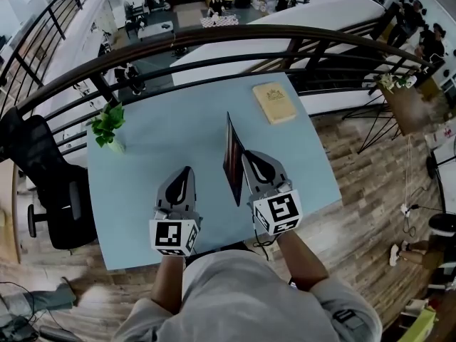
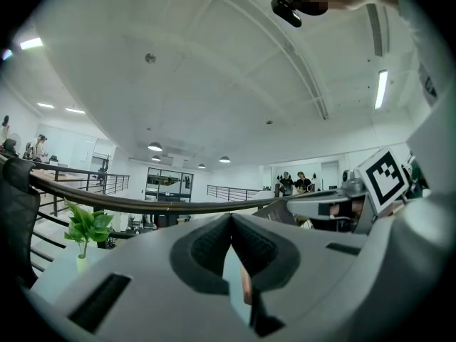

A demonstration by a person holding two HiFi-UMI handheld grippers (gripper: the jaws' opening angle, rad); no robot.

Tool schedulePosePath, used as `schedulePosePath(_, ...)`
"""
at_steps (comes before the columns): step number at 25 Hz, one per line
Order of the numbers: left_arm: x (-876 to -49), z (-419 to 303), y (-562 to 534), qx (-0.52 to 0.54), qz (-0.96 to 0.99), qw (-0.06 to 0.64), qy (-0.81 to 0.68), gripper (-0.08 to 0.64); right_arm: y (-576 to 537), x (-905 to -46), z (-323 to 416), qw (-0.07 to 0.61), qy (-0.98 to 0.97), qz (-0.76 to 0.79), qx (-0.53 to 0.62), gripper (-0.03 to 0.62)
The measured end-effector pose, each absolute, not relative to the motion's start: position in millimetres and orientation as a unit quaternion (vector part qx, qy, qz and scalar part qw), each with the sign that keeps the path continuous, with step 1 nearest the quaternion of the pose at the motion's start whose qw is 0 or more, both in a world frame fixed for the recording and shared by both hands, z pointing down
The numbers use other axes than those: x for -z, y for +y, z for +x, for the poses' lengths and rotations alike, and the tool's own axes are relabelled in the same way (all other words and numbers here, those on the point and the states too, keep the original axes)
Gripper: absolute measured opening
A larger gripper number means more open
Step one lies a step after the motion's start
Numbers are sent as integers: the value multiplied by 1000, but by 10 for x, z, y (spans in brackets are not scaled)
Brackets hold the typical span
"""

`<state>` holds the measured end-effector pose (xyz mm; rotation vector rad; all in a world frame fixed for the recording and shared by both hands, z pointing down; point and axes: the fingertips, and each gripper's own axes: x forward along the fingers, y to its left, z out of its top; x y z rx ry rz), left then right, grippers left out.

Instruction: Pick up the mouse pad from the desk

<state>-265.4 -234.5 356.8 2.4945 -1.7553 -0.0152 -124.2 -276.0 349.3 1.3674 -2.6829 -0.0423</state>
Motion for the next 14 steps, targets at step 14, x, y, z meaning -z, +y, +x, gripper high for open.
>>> schedulePosePath(14,-3615,-2699,-2353,5,814,52,-578,12,-2762,-3524,-1230,67,-888,456,11,14)
